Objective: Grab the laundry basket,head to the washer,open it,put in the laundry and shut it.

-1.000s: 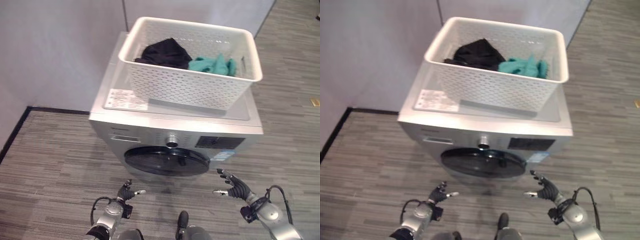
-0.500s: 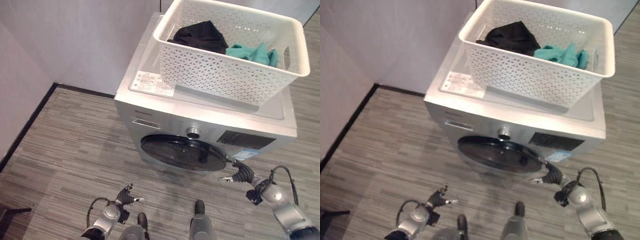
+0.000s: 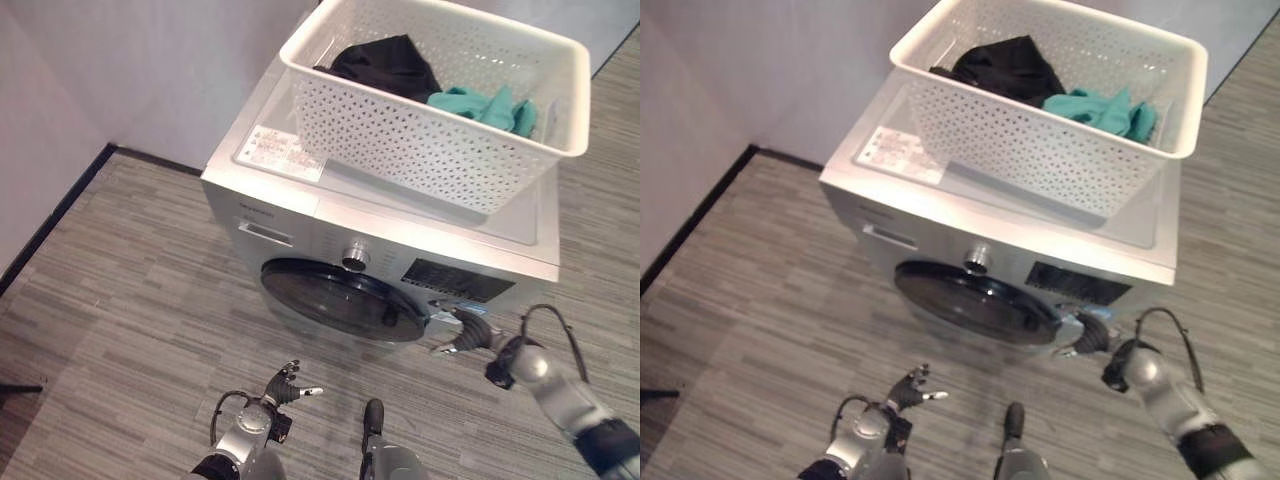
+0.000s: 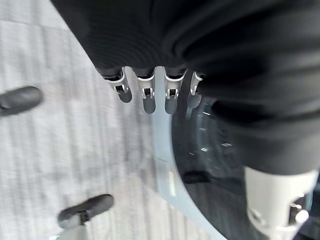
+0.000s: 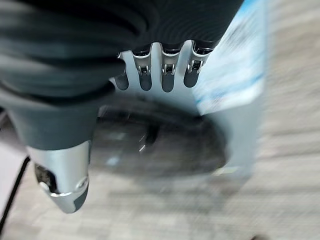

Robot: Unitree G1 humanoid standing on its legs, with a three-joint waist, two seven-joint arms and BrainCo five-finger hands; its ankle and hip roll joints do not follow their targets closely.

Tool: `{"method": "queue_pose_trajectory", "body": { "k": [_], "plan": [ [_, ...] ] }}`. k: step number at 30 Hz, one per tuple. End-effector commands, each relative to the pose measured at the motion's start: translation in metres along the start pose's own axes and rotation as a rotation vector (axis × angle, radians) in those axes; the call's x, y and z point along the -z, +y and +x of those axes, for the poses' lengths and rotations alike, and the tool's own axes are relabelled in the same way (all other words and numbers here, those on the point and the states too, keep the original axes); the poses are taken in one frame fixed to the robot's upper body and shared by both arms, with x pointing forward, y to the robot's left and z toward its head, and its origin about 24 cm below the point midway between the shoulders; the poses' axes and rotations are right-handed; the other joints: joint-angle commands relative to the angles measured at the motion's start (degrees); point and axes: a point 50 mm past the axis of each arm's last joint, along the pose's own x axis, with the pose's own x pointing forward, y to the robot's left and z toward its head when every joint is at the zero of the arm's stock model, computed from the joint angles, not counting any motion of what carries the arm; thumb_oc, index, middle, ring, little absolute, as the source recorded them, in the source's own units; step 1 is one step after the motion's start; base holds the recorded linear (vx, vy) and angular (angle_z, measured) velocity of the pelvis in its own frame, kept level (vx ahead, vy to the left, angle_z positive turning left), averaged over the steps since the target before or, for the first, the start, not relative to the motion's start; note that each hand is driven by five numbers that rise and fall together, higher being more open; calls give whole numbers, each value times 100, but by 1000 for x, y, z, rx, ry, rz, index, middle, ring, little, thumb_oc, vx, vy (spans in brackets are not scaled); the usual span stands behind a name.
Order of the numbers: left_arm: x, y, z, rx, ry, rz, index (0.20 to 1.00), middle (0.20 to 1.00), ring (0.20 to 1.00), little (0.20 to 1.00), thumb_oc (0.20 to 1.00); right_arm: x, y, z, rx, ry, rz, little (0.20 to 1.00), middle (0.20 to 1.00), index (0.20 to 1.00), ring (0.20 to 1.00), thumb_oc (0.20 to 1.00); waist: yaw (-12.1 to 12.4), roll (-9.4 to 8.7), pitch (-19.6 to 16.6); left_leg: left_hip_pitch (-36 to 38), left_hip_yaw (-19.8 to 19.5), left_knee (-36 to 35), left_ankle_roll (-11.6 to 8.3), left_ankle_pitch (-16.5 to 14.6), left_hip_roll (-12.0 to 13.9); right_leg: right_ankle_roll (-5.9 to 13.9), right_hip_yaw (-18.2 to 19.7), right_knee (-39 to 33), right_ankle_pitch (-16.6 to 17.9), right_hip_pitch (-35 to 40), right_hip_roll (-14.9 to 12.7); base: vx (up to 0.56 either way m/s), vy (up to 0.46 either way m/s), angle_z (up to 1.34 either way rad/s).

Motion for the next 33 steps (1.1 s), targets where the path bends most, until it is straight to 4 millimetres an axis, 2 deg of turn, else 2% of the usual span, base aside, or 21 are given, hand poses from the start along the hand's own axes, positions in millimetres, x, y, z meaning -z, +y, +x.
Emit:
{"method": "queue_pose_trajectory", "body": {
  "k": [1, 11, 15, 17, 21, 23, 24, 25, 29, 30, 31, 33],
  "plan": [
    [-24, -1, 9, -8, -74, 3, 1000, 1000, 1000, 1000, 1000, -24, -15, 13, 61, -94, -71, 1000, 1000, 1000, 1000, 1000, 112, -218, 243, -64, -88, 61, 174, -67, 0, 177, 163, 65, -429, 243, -287, -68, -41, 6],
    [-36, 5, 8, -50, -135, 5, 1000, 1000, 1000, 1000, 1000, -51, 13, 45, 9, -128, -25, 1000, 1000, 1000, 1000, 1000, 297, -90, 520, -427, -145, -78, 174, 143, -77, 162, 173, 65, -320, -175, -339, -22, 2, -4],
    [-39, 8, 9, -69, -139, 26, 1000, 1000, 1000, 1000, 1000, -71, 34, 58, -37, -155, 3, 1000, 1000, 1000, 1000, 1000, 373, -52, 522, -454, -117, -102, 165, 155, -97, 152, 154, 65, -322, -197, -358, 11, -2, -5],
    [-39, 8, 11, -87, -128, 42, 1000, 1000, 1000, 1000, 1000, -90, 49, 65, -73, -188, 41, 1000, 1000, 1000, 1000, 1000, 426, -47, 510, -444, -101, -90, 153, 151, -82, 126, 147, 65, -337, -180, -338, 14, -31, -7],
    [-24, 9, 13, -138, -46, 18, 1000, 1000, 1000, 1000, 1000, -135, 83, 70, -175, -291, 181, 1000, 1000, 1000, 1000, 1000, 474, -98, 507, -346, -67, -70, 88, 169, 90, 51, 234, 65, -417, -139, -163, -4, -63, -13],
    [-20, 6, 13, -146, -22, 7, 1000, 1000, 1000, 1000, 1000, -152, 96, 71, -213, -317, 249, 1000, 1000, 1000, 1000, 1000, 514, -128, 490, -321, -38, -37, 58, 188, 187, 35, 247, 65, -467, -121, -81, -18, -57, -17],
    [-20, 6, 13, -147, -22, 7, 1000, 1000, 1000, 1000, 1000, -152, 96, 71, -213, -318, 250, 1000, 1000, 1000, 1000, 1000, 517, -131, 494, -316, -32, -37, 55, 186, 192, 32, 253, 65, -467, -121, -76, -26, -70, -22],
    [-11, 6, 13, -175, 20, -20, 1000, 1000, 1000, 1000, 1000, -174, 112, 71, -265, -349, 318, 1000, 1000, 1000, 1000, 1000, 585, -157, 460, -250, 11, -42, 23, 216, 288, 5, 256, 65, -511, -78, 2, -14, -58, -22],
    [7, 9, 10, -233, 99, -117, 1000, 1000, 1000, 1000, 1000, -199, 142, 66, -389, -358, 449, 1000, 1000, 1000, 1000, 1000, 713, -133, 334, -85, 3, -152, -14, 282, 328, -29, 219, 65, -532, 80, 51, 8, -17, -21],
    [7, 9, 10, -234, 100, -118, 1000, 1000, 1000, 1000, 1000, -199, 143, 66, -389, -358, 449, 1000, 1000, 1000, 1000, 1000, 707, -134, 337, -79, 0, -157, -15, 283, 329, -29, 215, 65, -534, 86, 52, 35, 26, -12],
    [14, 10, 7, -254, 127, -129, 1000, 1000, 1000, 1000, 1000, -208, 155, 63, -462, -355, 525, 1000, 1000, 1000, 1000, 1000, 767, -104, 281, -45, -22, -156, -19, 273, 307, -30, 167, 65, -532, 146, 33, 31, 30, -6],
    [21, 13, 5, -276, 151, -146, 1000, 1000, 1000, 1000, 1000, -214, 164, 61, -511, -338, 617, 1000, 1000, 1000, 1000, 1000, 847, -72, 257, -40, -50, -128, -29, 266, 293, -27, 127, 65, -518, 195, 6, 22, 32, 3]
  ]
}}
